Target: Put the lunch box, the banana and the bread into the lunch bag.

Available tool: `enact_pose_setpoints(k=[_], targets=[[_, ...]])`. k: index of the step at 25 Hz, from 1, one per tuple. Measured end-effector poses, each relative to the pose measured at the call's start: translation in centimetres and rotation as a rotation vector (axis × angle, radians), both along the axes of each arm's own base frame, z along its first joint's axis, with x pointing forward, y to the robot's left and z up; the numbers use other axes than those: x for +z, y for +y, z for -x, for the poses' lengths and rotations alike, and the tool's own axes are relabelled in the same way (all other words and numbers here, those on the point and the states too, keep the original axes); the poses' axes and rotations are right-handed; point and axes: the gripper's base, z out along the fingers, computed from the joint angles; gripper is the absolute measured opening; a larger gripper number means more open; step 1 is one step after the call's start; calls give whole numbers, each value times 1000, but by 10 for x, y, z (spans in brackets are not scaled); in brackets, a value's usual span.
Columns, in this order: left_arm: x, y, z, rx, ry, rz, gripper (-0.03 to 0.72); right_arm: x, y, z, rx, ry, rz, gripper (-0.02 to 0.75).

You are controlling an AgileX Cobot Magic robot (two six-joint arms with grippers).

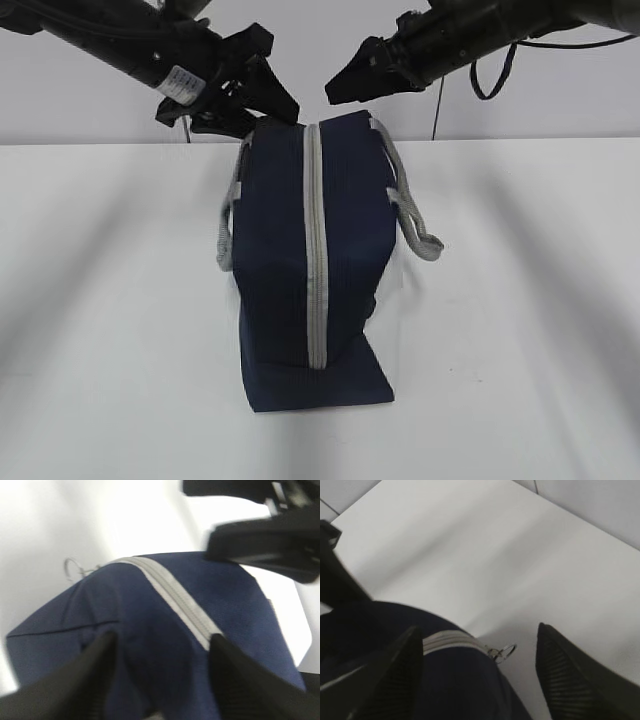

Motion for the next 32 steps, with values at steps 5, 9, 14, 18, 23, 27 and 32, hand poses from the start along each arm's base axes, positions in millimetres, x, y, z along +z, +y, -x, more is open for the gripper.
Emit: enact_pose_setpoints(k=[5, 9, 14, 18, 23, 27, 32], targets=[[-2, 21, -5, 29, 33, -19, 554, 2, -4, 10, -44, 168, 36, 540], [-6, 34, -3, 42, 91, -80, 547, -4, -11, 13, -165, 337, 82, 541], [-13, 45, 2, 48, 148, -228, 489, 1, -18, 17, -308, 439, 124, 542], [2, 52, 10, 70, 131, -283, 447, 31, -25, 28, -395, 415, 151, 542], [36, 61, 29, 104, 88, -340, 442, 75, -34, 48, -478, 346, 170, 542], [62, 65, 51, 124, 51, -447, 435, 100, -42, 76, -523, 321, 193, 542], [97, 71, 86, 196, -42, -540, 434, 119, -53, 129, -559, 312, 250, 534]])
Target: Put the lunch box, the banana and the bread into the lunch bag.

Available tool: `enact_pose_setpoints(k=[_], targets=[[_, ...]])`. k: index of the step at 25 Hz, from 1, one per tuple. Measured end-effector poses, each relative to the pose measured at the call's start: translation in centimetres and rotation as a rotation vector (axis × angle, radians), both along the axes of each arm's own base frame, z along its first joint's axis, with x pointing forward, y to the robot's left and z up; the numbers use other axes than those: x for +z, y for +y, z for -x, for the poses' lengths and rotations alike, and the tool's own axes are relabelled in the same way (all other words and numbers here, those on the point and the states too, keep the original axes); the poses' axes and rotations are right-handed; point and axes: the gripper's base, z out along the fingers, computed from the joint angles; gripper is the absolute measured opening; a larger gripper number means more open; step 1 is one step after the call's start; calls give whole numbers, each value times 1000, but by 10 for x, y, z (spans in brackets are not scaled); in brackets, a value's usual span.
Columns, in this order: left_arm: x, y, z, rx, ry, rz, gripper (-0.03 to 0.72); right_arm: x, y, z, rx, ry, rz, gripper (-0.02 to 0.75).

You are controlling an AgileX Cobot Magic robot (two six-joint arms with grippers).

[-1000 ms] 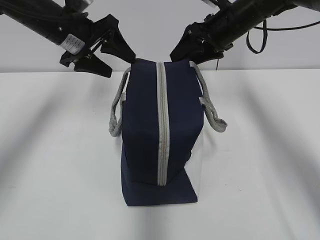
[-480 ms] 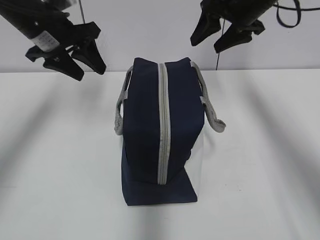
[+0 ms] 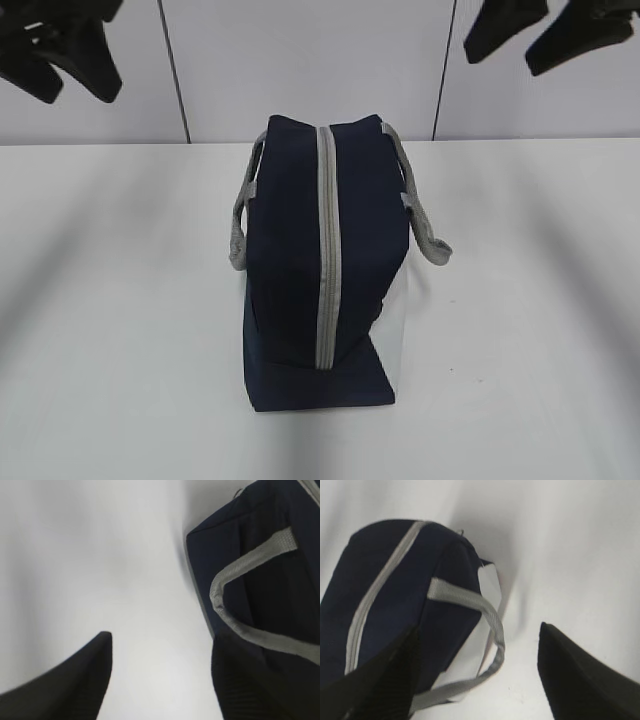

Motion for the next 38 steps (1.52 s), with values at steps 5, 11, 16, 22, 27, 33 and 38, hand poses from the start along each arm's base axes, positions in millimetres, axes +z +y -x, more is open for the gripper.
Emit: enact_pose_setpoints(k=[5, 11, 16, 22, 27, 33, 38], targets=[[13, 17, 52, 36, -26, -19, 434, 3, -11, 72, -23, 30, 29, 531], [-4, 37, 121, 41, 5, -27, 434, 3, -27, 168, -46, -31, 71, 531], [-13, 53, 179, 43, -39, -15, 434, -10, -37, 235, -76, -101, 73, 531], [-34, 74, 239, 53, -129, -21, 434, -28, -46, 299, -100, -222, 69, 531], [-59, 89, 279, 73, -209, -31, 434, -47, -54, 333, -162, -296, 63, 531], [-92, 100, 302, 106, -252, -60, 434, -77, -64, 350, -222, -317, 137, 531], [-91, 105, 306, 146, -339, -61, 434, -96, -72, 351, -263, -295, 213, 531]])
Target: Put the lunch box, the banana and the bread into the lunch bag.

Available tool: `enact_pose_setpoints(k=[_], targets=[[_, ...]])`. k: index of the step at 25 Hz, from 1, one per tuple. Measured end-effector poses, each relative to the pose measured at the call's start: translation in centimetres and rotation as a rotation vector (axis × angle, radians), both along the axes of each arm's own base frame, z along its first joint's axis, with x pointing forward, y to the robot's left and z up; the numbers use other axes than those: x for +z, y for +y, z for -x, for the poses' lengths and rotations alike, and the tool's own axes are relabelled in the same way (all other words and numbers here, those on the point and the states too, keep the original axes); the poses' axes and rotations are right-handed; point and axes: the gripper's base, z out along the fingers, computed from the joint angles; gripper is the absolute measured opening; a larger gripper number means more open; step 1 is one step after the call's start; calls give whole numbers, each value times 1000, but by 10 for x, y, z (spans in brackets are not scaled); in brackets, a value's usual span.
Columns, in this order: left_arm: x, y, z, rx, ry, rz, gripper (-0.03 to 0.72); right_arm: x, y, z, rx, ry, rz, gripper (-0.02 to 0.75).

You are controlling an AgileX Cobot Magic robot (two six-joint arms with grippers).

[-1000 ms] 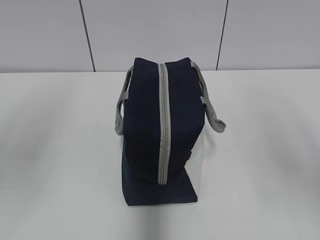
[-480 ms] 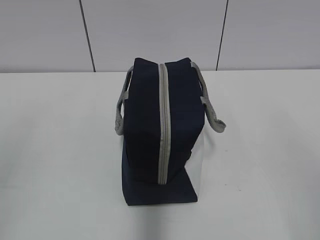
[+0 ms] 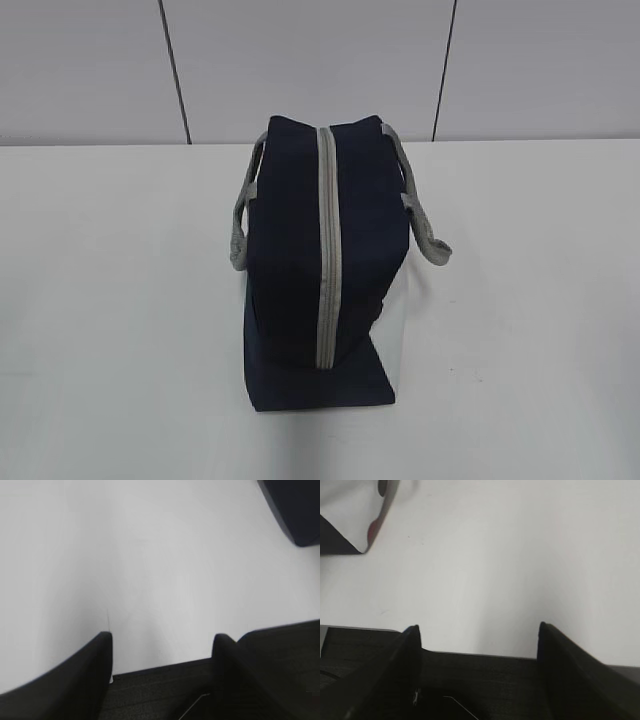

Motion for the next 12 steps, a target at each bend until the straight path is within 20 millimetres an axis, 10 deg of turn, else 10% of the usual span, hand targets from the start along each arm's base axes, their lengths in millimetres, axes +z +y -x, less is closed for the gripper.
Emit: enact_pose_setpoints(k=[12], targets=[[-3, -1, -7, 49, -57, 51, 434, -13, 0, -13, -6, -52, 15, 531]])
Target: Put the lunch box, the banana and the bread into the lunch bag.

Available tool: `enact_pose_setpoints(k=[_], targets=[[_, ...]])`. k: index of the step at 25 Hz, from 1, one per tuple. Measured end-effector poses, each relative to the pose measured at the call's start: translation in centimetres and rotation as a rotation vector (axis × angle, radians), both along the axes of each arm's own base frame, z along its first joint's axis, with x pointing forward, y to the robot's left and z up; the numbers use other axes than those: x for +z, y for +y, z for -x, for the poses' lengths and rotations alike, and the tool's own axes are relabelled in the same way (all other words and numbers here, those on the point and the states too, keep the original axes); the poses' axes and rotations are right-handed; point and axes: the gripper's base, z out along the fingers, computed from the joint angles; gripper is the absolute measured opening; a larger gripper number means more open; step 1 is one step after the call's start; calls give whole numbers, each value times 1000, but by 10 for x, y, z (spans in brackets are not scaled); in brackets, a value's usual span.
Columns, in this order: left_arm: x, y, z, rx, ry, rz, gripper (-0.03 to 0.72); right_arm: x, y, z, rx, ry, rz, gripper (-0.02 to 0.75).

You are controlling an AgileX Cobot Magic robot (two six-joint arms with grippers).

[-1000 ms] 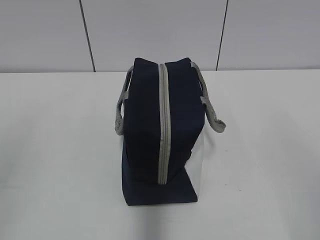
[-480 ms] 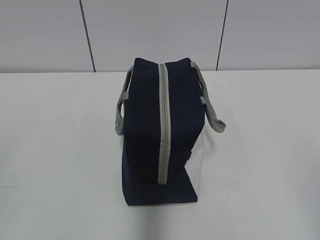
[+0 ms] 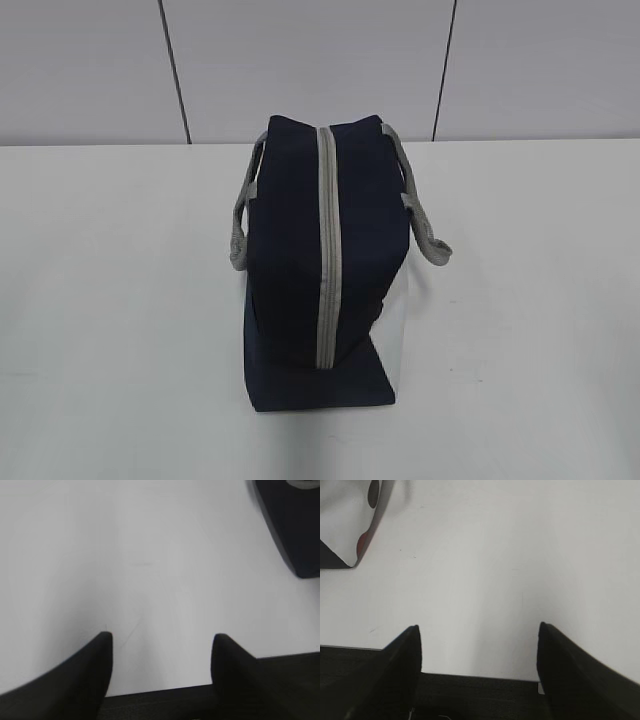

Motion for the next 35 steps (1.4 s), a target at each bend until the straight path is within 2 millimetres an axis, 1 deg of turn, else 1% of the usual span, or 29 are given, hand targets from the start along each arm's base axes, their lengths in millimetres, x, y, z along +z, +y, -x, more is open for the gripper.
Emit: enact_pose_setpoints(k=[11, 14, 19, 26, 29, 31, 35], targets=[[0, -2, 0, -7, -1, 17, 434, 0, 0, 0, -1, -1, -2, 531], [0, -1, 1, 20, -6, 23, 434, 0, 0, 0, -1, -1, -2, 531], [2, 3, 12, 122, -73, 37, 434, 0, 0, 0, -1, -1, -2, 531], [1, 6, 40, 252, -237, 56, 434, 0, 0, 0, -1, -1, -2, 531], [1, 5, 42, 276, -247, 55, 434, 0, 0, 2, -1, -12, -3, 531], [1, 5, 42, 278, -247, 54, 434, 0, -1, 6, -1, -42, -6, 531], [1, 5, 42, 278, -247, 54, 434, 1, -2, 20, -1, -139, -17, 531]])
